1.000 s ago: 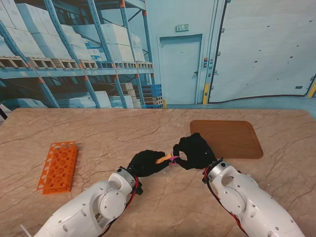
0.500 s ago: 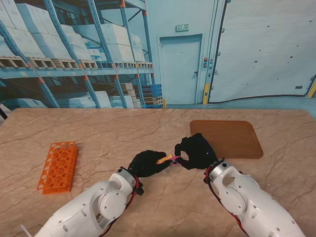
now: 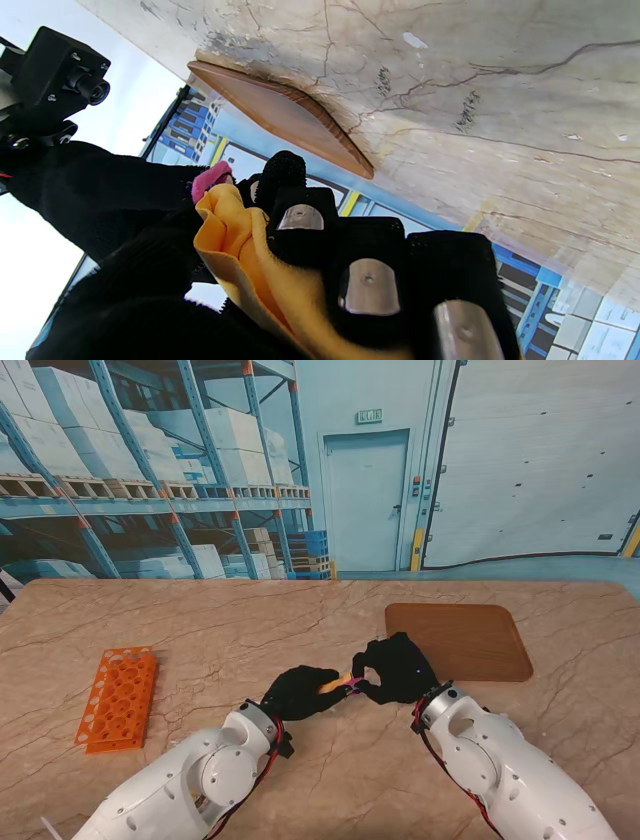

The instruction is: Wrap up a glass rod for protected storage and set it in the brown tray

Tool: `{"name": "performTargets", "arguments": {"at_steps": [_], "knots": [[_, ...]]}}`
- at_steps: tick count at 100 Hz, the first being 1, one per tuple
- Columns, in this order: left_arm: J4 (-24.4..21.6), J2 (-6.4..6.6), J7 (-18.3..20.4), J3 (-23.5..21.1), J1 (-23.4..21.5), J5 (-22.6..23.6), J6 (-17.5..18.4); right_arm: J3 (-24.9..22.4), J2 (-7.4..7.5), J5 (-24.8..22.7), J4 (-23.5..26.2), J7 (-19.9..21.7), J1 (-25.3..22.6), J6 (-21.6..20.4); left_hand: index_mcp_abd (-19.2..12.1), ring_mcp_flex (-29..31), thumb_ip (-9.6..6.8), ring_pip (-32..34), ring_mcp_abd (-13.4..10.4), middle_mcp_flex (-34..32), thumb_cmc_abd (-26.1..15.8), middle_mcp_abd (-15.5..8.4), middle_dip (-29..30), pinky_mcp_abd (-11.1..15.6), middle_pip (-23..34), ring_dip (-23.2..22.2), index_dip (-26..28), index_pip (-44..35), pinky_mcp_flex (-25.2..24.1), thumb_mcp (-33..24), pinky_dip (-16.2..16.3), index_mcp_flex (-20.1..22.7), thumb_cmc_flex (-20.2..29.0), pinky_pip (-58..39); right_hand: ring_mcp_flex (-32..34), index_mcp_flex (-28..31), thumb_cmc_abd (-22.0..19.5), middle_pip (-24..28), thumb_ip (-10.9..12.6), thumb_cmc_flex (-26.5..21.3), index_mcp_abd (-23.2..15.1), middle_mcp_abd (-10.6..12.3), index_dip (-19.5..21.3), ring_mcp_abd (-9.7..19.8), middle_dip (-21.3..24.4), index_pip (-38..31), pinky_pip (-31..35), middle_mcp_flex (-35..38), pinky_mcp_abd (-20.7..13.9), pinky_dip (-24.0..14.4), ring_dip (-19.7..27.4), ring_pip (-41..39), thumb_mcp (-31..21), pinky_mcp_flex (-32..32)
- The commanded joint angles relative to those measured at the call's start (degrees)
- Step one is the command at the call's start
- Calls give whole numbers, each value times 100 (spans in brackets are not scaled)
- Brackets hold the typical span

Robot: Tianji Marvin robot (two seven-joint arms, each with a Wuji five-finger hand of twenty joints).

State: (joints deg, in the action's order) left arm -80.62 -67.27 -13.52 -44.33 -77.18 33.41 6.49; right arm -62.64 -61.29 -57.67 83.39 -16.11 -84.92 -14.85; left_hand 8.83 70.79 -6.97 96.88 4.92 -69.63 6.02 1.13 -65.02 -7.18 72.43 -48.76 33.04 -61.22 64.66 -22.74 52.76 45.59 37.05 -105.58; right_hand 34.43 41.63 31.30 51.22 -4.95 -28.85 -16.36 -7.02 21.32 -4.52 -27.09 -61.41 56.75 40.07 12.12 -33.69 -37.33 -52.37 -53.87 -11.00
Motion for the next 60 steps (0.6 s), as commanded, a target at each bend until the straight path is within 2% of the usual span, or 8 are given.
{"name": "performTargets", "arguments": {"at_steps": [1, 32, 45, 52, 60], "knots": [[-83, -38, 32, -20, -64, -48, 27, 50, -39, 100, -28, 100, 29, 22, 270, 194, -413, 797, 281, -591, 155, -270, -6, 466, 576, 26, 83, -263, -54, -318, 211, 132, 8, -1440, 6, -50, -93, 34, -175, -185, -83, -20, 82, 106, -32, -3, 115, -95, -2, -23, -43, 17, 48, 30], [-196, -58, 91, -84, -147, -261, -5, 104, -141, 997, -114, 561, 51, 99, 214, 194, -431, 783, 251, -562, 415, -271, -7, 510, 569, 32, 2, -261, -52, -475, 180, 116, -33, -1440, 13, -21, -153, 18, -266, -297, -139, -16, 72, 112, -28, 0, 74, -72, -23, -17, -37, 42, 192, 40], [-297, -69, 140, -138, -212, -409, -86, 92, -168, 1342, -116, 741, 34, 94, 183, 194, -472, 760, 213, -533, 901, -280, -14, 544, 555, 32, -266, -291, -50, -859, 162, 52, 12, -1440, 49, 36, -101, 22, -295, -318, -136, -31, 53, 84, -30, 7, 66, -16, -4, -22, -43, 35, 193, 38], [-337, -72, 154, -164, -238, -458, -105, 87, -192, 1610, -103, 863, 16, 135, 150, 198, -405, 725, 104, -513, 1124, -319, -17, 614, 541, 33, -447, -360, -45, -1167, 144, 15, -38, -1440, 63, 79, -66, 11, -317, -318, -109, -49, 33, 61, -27, 14, 57, 13, 9, -25, -46, 37, 176, 45], [-378, -85, 153, -198, -275, -544, -128, 81, -223, 1945, -67, 999, -21, 233, 127, 197, -388, 720, 98, -510, 1250, -330, -18, 627, 539, 33, -520, -343, -44, -1268, 137, -6, -8, -1440, 70, 148, -17, 8, -342, -302, -74, -78, 23, 28, -27, 4, 40, 43, 26, -26, -51, 34, 174, 59]]}}
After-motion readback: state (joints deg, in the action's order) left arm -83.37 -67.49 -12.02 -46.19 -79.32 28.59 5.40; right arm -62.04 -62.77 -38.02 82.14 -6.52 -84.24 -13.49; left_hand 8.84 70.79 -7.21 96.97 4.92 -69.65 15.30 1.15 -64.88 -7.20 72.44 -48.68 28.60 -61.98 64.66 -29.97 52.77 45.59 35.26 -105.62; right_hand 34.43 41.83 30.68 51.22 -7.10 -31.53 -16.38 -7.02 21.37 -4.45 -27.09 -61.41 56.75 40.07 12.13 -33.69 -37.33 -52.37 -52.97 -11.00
